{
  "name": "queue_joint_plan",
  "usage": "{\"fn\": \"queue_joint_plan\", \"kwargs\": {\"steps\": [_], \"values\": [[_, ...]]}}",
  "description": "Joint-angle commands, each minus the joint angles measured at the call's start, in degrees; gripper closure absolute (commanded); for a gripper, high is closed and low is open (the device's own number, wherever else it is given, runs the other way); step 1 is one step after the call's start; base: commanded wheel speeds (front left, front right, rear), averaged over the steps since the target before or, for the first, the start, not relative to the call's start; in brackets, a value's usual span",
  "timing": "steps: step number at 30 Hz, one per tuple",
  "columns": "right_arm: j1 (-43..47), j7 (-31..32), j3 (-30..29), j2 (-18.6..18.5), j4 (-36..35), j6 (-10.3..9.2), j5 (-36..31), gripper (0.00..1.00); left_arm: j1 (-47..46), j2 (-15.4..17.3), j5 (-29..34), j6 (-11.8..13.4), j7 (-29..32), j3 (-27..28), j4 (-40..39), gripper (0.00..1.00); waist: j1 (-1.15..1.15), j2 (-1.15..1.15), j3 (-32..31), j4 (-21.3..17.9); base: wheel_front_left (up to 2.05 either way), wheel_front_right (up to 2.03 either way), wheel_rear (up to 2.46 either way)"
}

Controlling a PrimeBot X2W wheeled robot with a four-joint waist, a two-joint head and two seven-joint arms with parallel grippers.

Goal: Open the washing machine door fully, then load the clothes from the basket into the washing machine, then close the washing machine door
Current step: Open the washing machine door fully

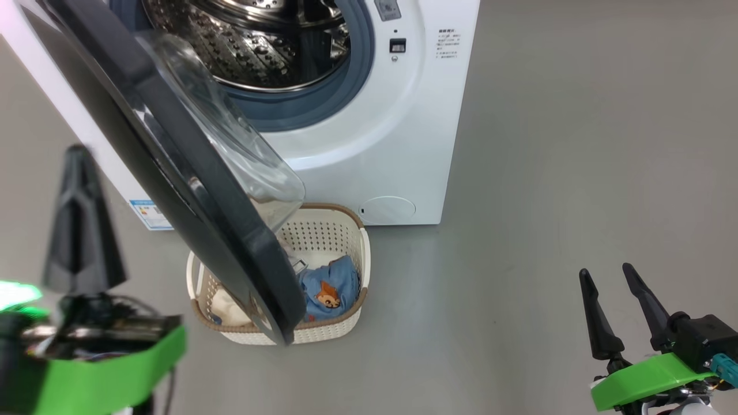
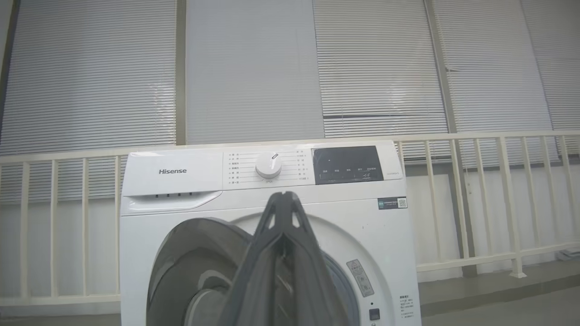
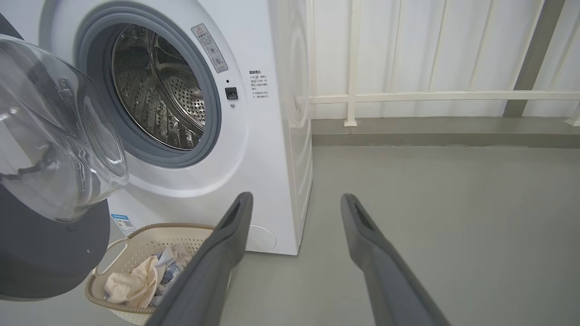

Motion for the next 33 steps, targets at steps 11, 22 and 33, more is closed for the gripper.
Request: {"fn": "queue_joint_plan", "kwargs": {"steps": [11, 22, 33], "values": [[0.8, -0.7, 1.3, 0.3, 0.0, 0.16, 0.4, 0.0, -4.6, 1.7, 0.5, -0.5, 0.9, -13.0, -0.9, 1.0, 0.0, 0.0, -2.4, -1.1, 0.0, 0.0, 0.0], [1.3, -0.7, 1.4, 0.0, 0.8, 0.16, 0.7, 0.0, -2.9, 1.2, -2.3, -0.6, 1.5, -25.2, 4.3, 1.0, 0.0, 0.0, -2.9, -2.6, 0.0, 0.0, 0.0], [1.3, -0.7, 1.5, -0.3, 1.3, 0.16, 1.0, 0.0, -0.7, 0.8, -4.9, -0.5, 0.5, -30.1, 14.2, 1.0, 0.0, 0.0, -2.3, -3.0, 0.0, 0.0, 0.0]]}}
